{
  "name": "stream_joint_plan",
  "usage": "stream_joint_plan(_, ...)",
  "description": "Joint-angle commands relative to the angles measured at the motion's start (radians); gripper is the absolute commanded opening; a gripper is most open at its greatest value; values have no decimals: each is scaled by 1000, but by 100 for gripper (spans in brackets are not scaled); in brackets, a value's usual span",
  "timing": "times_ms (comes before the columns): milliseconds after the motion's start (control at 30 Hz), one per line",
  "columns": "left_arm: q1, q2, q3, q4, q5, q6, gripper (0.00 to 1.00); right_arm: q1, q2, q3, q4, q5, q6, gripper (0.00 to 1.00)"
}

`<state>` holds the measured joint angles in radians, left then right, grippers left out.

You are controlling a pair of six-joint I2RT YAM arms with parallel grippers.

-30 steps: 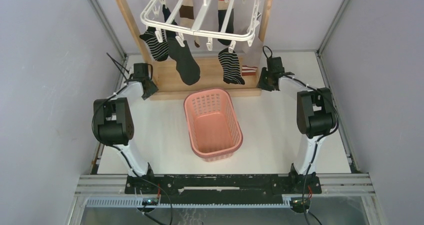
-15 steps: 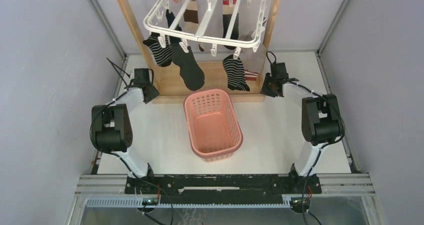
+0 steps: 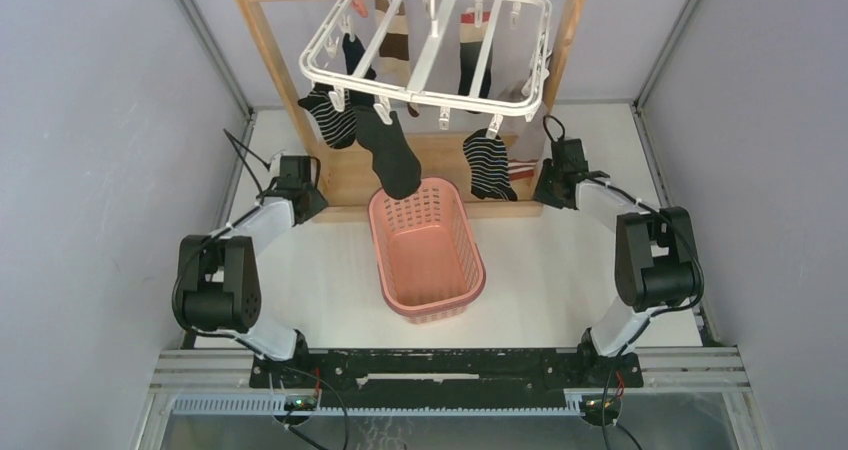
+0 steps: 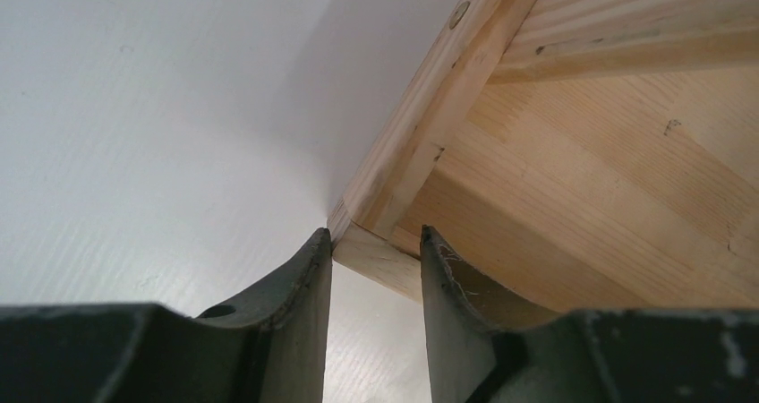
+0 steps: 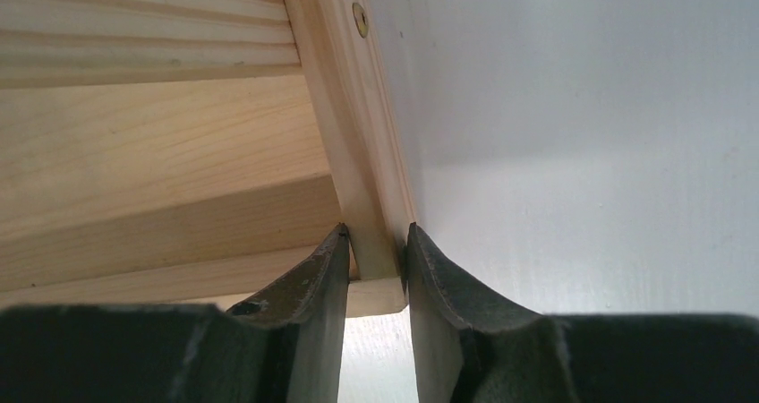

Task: Remove the socks clipped to the hanger
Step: Move the clothesline to the center of the board.

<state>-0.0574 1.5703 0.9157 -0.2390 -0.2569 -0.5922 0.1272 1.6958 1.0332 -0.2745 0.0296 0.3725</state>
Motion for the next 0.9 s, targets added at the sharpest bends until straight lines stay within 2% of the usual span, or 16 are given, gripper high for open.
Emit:
stream_joint_plan(0, -47, -90, -83, -9, 66, 16, 41, -4, -45, -48, -69, 8, 10, 36)
stream_joint_plan(300, -63, -175, -170, 5, 76, 12, 42, -5, -113, -116, -54, 16, 13, 40)
stream_joint_plan(533, -65, -237, -174, -19, 64, 26, 51, -4, -112, -131, -35, -6, 20, 64)
stream_joint_plan(767, -67, -304, -171, -54, 37, 43, 70, -4, -170, -156, -33, 6, 29, 76)
stream_joint_plan(800, -67, -316, -172, -57, 34, 41, 73, -3, -197, -165, -34, 9, 32, 84)
stream_joint_plan(833, -68, -329, -176, -55, 34, 38, 80, -1, -225, -178, -31, 20, 34, 94)
stream_joint_plan(867, -67, -342, -179, -54, 36, 34, 97, 2, -253, -187, -34, 27, 35, 99)
